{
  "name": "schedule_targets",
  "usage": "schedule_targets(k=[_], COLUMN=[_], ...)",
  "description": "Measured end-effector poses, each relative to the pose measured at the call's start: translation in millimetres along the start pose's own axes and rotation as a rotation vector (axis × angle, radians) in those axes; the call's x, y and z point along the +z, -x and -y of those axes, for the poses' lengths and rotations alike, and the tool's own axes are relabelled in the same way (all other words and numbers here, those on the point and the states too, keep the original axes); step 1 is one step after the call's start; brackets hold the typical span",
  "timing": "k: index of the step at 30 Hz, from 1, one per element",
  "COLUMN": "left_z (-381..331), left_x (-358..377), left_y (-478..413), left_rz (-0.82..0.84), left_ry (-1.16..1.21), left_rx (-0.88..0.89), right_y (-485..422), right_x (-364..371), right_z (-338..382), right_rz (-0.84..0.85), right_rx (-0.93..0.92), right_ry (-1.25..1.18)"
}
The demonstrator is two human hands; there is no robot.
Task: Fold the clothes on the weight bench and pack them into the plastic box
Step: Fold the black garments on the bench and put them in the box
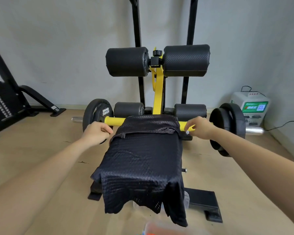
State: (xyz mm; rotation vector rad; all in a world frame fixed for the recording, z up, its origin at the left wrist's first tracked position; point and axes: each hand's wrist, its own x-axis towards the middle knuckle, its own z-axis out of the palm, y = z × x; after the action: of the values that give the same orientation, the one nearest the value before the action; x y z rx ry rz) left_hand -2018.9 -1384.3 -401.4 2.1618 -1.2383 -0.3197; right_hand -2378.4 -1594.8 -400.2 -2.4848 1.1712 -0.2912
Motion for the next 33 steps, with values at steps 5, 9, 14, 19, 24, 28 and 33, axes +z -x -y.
schedule_targets(k=[5, 9, 14, 19, 24, 28, 33], left_z=[-33.9, -62.7, -78.3, -79.6, -74.9, -73.7, -73.5], left_x=[11.8, 31.2, 56.6, 74.9, 76.1, 76.5, 78.6], left_y=[50.2, 100.9, 153.6, 163.4, 158.4, 156.7, 154.6], left_rz=[0.030, 0.131, 0.154, 0.115, 0.079, 0.072, 0.068], left_ry=[-0.006, -0.074, -0.149, -0.262, -0.274, -0.265, -0.232], left_rx=[0.232, 0.455, 0.636, 0.753, 0.793, 0.815, 0.760], right_y=[44.4, 94.6, 149.1, 165.3, 170.9, 172.5, 165.1], right_x=[8.1, 19.9, 41.6, 80.6, 105.4, 119.4, 111.9], right_z=[7.4, 29.4, 56.2, 49.8, 47.0, 42.1, 34.7], right_rz=[-0.106, -0.046, 0.001, 0.111, 0.037, -0.019, 0.044], right_rx=[0.000, -0.065, -0.015, 0.051, 0.075, 0.109, 0.087], right_ry=[-0.236, -0.345, -0.322, -0.242, -0.328, -0.378, -0.532])
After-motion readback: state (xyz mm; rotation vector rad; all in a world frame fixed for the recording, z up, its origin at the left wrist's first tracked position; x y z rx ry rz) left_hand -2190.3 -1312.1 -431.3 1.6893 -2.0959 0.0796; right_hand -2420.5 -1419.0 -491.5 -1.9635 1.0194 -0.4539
